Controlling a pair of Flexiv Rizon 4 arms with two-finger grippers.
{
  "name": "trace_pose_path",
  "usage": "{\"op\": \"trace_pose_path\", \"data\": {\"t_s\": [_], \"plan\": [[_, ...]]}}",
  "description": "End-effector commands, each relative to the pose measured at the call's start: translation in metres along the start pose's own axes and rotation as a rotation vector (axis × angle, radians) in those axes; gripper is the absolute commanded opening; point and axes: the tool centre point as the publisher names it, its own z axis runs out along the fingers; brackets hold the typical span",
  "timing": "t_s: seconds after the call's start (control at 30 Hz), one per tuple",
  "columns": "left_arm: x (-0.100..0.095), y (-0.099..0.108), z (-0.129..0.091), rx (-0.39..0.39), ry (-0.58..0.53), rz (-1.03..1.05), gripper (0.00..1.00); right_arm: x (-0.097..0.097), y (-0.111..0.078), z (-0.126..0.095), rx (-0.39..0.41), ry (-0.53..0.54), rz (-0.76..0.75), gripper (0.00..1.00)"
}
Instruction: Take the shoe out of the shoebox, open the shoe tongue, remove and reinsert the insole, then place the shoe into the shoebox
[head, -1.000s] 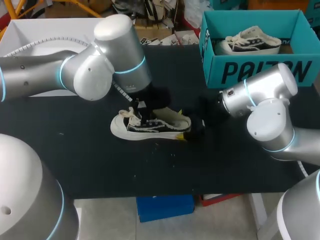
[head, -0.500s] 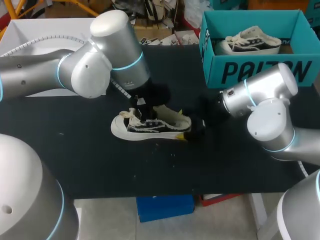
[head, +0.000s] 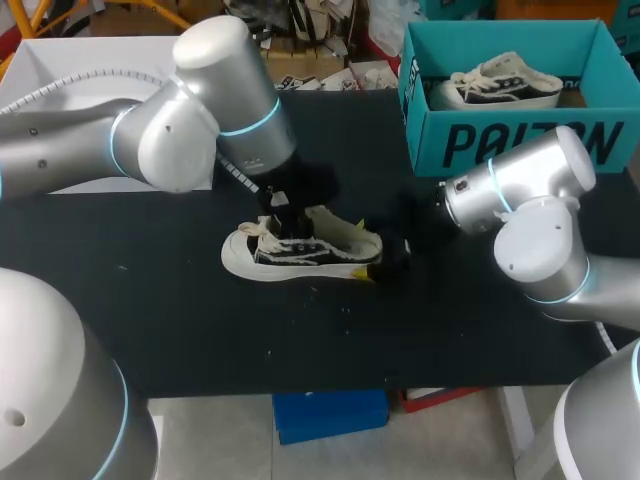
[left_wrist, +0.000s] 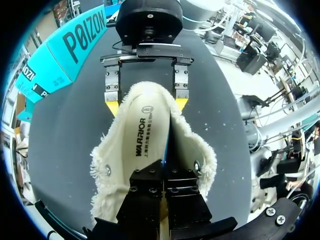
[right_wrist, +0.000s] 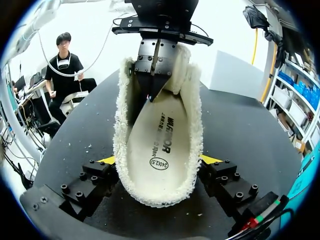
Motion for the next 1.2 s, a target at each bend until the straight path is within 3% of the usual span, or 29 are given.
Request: {"op": "trace_pose_path", "data": {"t_s": [0.03,0.7,1.2], "plan": [[-0.001,-0.002,-0.008,-0.003,0.006,0.002,0.00,0.001,0.000,0.003,0.001,0.000,0.001,0.00],[0.000,-0.005,-0.025,0.016,-0.017,0.000,0.00,0.001,0.000,0.003,0.001,0.000,0.001,0.00],[-0.002,-0.023,0.000,0.020,-0.087,0.007,0.00,0.001,0.000,0.003,0.001,0.000,0.001,0.00]]}}
